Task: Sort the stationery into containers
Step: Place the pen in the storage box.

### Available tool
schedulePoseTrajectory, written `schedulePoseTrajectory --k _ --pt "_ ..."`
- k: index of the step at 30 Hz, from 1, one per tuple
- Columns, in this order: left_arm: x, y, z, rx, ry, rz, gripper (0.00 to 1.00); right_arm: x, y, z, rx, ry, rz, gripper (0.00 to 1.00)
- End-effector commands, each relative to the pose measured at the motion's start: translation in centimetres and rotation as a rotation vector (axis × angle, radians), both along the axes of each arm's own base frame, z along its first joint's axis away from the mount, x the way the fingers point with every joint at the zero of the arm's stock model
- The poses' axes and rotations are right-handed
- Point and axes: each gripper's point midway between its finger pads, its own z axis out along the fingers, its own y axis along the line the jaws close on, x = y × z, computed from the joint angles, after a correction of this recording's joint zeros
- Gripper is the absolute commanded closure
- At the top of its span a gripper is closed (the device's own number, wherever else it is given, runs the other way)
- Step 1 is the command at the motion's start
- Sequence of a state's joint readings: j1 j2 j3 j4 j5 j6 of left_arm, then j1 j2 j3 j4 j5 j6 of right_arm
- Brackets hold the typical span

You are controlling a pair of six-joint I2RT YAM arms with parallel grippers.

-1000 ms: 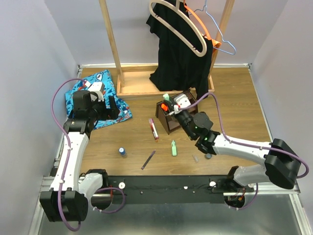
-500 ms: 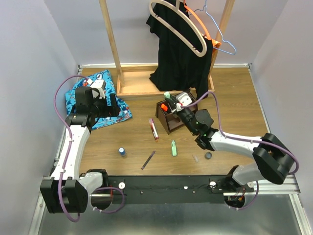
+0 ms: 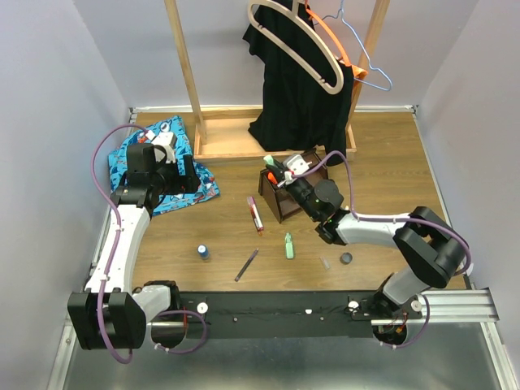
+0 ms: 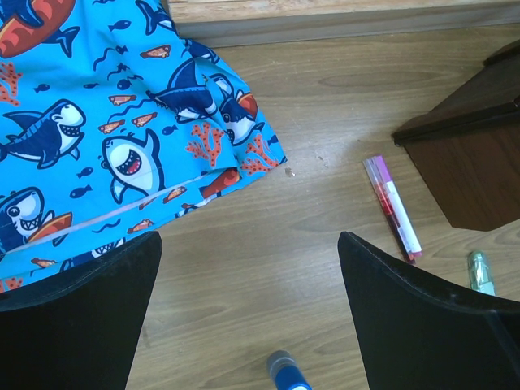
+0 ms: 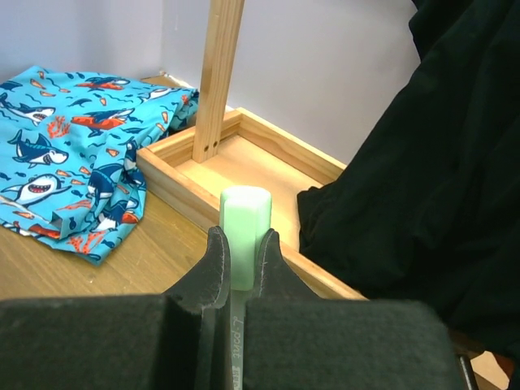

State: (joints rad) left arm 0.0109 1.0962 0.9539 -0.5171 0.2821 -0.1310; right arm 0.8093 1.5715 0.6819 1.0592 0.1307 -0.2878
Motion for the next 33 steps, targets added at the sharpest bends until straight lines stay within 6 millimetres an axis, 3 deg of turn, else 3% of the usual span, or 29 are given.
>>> schedulePoseTrajectory --k 1,5,22,33 --pt "0.7 -0.4 1.6 -0.003 -0.049 -0.025 0.01 0.3 0.3 2.2 0.057 -0.046 0.017 0.99" --pt "0.6 -0.5 1.2 -0.009 -0.044 -0.026 0.01 0.5 0.3 3.5 0.067 -0.047 0.009 0.99" --pt "0.6 -0.6 1.0 -0.013 -0.036 -0.028 0.01 2.1 -0.3 0.1 0.039 -0.019 -0.038 0.99" --pt "0.4 -0.5 0.8 -0.010 -0.036 -0.028 0.01 1.9 -1.5 -2.3 0.001 0.038 -0.072 0.99"
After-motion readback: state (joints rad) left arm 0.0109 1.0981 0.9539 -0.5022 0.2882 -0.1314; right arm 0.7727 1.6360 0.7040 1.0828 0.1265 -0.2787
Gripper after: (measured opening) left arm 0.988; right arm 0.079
